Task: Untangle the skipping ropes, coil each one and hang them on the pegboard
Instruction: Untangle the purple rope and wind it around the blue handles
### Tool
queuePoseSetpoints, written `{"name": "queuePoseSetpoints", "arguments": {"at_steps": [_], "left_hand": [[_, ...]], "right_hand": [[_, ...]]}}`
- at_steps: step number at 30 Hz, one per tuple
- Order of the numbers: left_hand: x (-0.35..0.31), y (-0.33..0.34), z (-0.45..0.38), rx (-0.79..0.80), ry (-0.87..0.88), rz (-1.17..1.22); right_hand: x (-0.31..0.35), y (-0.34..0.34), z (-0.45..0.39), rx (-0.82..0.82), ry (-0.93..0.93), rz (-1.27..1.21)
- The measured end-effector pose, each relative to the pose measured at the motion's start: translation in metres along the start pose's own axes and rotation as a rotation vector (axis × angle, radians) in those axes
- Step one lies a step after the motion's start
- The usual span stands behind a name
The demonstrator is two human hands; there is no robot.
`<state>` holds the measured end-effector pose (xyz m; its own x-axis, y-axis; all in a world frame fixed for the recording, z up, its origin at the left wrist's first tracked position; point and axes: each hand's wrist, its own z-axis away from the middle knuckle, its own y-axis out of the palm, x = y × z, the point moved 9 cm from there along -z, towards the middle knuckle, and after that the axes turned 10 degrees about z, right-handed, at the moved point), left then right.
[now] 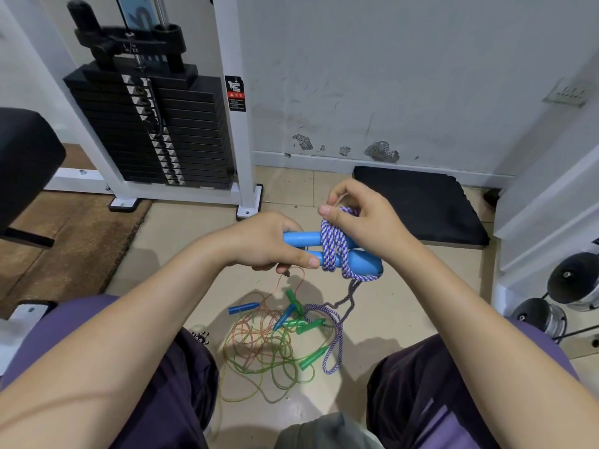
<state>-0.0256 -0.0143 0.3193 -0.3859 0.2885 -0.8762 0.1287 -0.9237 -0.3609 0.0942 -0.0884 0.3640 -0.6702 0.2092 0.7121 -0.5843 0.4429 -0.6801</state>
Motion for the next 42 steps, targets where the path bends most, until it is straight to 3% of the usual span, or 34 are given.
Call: {"name": "queuePoseSetpoints", "arguments": {"at_steps": [4, 9, 14, 16, 19, 27, 34, 38, 42], "left_hand": [[0.002, 0.001, -0.001, -0.021, -0.007, 0.015], [0.002, -0.011, -0.003, -0.109, 0.013, 0.123], [-0.004, -0.019, -0.002, -0.144, 0.111, 0.372], [-0.007, -0.024, -0.002, -0.196, 0.146, 0.479], [-0.005, -0.035, -0.004, -0.316, 0.175, 0.587], [-0.005, -0.048, 0.001, -0.51, 0.215, 0.644], [0.007, -0.07, 0.006, -0.659, 0.157, 0.569], [0.009, -0.075, 0.005, -0.695, 0.107, 0.317], [0.009, -0.051, -0.004, -0.512, -0.004, 0.022]], "right_hand": [[0.008, 0.004, -0.001, 0.045, -0.086, -0.016], [-0.008, 0.007, -0.003, 0.127, 0.057, -0.209], [-0.016, 0.011, 0.0, 0.245, 0.217, -0.726], [-0.011, 0.017, 0.003, 0.322, 0.201, -0.802], [-0.01, 0.028, 0.007, 0.338, 0.197, -0.648], [-0.012, 0.02, 0.006, 0.123, 0.203, -0.236], [-0.015, 0.021, 0.009, 0.233, 0.294, -0.435], [-0.009, 0.005, 0.007, 0.186, 0.179, -0.279], [0.0, -0.01, 0.005, 0.058, 0.033, -0.146]]}}
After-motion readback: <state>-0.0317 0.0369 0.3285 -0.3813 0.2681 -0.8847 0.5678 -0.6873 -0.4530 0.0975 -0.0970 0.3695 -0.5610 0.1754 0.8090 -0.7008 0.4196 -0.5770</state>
